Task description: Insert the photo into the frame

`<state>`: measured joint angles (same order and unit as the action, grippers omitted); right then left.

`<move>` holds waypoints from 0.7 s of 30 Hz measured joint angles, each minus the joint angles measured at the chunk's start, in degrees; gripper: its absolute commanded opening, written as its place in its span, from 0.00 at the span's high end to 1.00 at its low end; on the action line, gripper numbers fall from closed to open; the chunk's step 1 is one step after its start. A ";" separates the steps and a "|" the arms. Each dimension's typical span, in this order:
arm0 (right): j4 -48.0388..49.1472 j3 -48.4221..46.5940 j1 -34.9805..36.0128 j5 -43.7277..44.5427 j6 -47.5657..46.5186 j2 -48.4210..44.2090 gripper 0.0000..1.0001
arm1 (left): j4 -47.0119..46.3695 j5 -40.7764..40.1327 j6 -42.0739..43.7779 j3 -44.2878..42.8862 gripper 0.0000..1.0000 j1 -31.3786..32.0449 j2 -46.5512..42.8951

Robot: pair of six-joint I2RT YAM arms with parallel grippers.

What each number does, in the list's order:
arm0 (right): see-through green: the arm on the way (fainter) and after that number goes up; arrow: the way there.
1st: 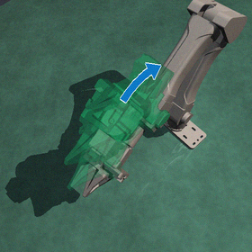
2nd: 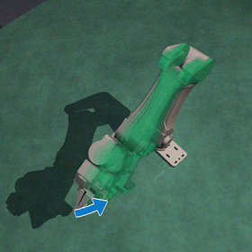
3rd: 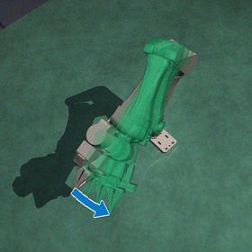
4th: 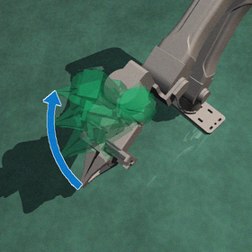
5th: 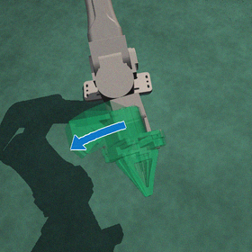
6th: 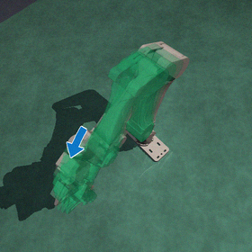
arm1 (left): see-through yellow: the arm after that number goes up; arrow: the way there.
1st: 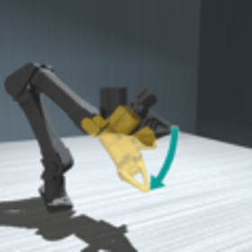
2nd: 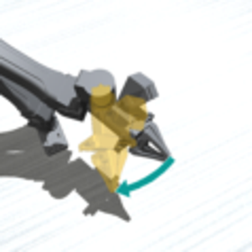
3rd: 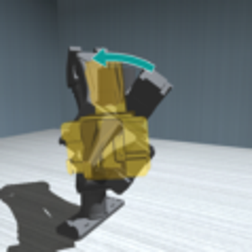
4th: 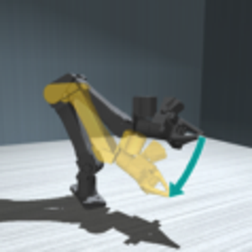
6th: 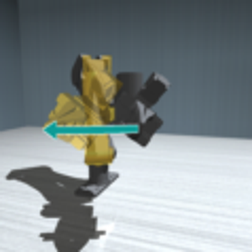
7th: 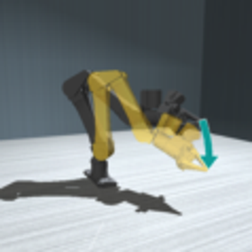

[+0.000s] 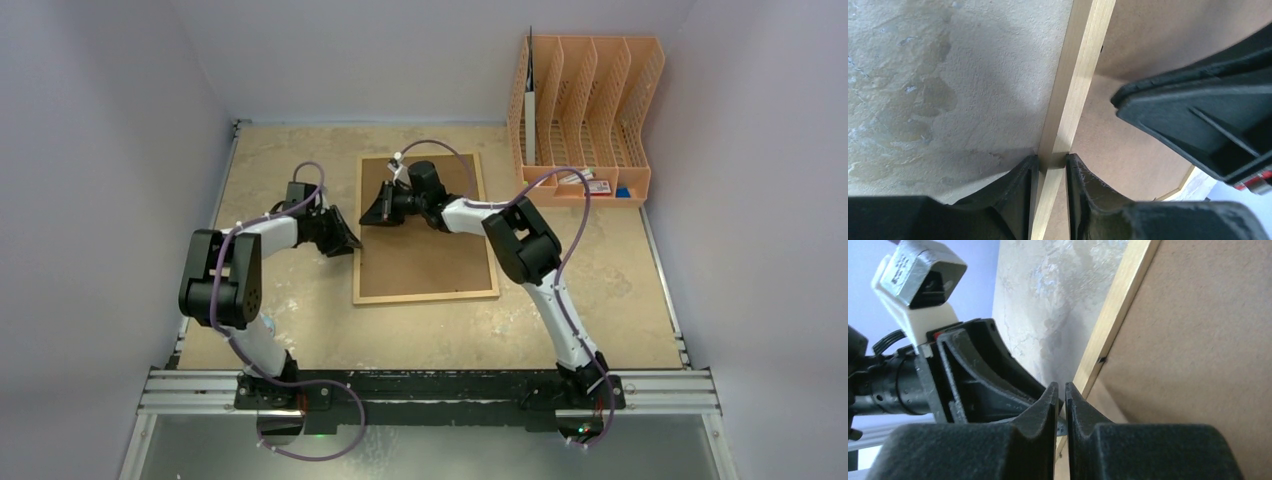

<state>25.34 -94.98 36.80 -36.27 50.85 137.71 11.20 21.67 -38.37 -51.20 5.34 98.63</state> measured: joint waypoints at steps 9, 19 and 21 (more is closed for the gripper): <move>0.22 -6.10 0.00 0.68 1.79 5.90 0.91 | -1.33 1.53 0.66 0.63 0.94 -0.42 0.44; -2.47 -5.77 0.00 3.80 1.01 4.96 0.92 | -7.26 3.69 0.46 6.23 0.95 -0.07 -2.19; -2.97 -5.77 0.00 3.98 0.85 4.85 0.92 | -7.93 3.65 0.42 6.88 0.96 0.07 -2.58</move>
<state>22.37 -100.75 36.80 -32.29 51.70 142.56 3.27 25.32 -37.95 -44.31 5.41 96.05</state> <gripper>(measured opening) 0.086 0.208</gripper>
